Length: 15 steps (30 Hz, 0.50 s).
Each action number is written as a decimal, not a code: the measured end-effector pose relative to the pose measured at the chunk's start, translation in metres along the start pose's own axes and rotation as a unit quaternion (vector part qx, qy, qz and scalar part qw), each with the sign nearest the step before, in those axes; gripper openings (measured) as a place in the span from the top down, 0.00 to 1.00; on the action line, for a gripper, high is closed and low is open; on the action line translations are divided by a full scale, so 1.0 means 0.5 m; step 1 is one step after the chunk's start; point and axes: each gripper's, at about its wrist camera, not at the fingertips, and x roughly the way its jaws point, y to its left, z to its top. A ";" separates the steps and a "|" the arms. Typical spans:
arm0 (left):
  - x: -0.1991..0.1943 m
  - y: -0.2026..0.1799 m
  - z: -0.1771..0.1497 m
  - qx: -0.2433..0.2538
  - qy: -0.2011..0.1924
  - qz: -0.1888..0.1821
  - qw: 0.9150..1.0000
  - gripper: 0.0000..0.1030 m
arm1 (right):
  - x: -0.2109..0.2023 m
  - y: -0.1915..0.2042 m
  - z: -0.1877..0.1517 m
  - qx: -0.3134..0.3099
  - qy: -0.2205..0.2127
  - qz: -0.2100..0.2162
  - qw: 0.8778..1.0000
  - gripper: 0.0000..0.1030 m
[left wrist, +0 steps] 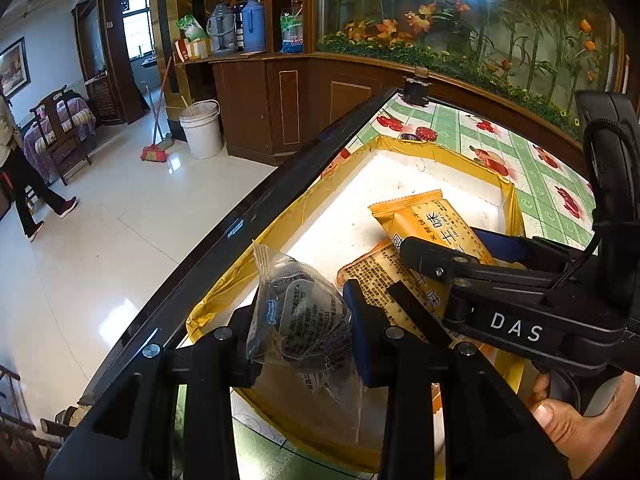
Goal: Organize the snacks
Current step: 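Carry both packs into the white tray and open both tools to release them, then withdraw both tools from the tray toward the remaining snacks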
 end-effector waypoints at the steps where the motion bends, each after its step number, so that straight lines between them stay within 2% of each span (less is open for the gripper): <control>1: -0.002 0.001 0.001 0.000 -0.001 0.001 1.000 0.68 | 0.000 0.000 0.000 -0.001 0.000 -0.001 1.000 0.30; 6: -0.004 0.002 0.002 -0.003 0.002 0.005 1.000 0.65 | 0.001 0.000 -0.002 -0.003 0.003 -0.010 1.000 0.30; 9: -0.002 0.009 0.002 -0.010 0.009 0.012 1.000 0.54 | -0.003 -0.001 -0.002 -0.005 0.001 -0.027 1.000 0.28; 11: -0.003 0.014 0.002 -0.017 0.012 0.012 1.000 0.36 | -0.009 -0.007 0.001 0.001 -0.002 -0.025 1.000 0.29; 13: -0.013 0.014 0.002 -0.017 0.002 0.014 1.000 0.30 | -0.019 -0.012 0.003 0.005 -0.005 -0.027 1.000 0.28; 15: -0.023 0.008 0.003 -0.011 -0.007 0.016 1.000 0.29 | -0.035 -0.018 0.004 0.009 -0.011 -0.029 0.999 0.27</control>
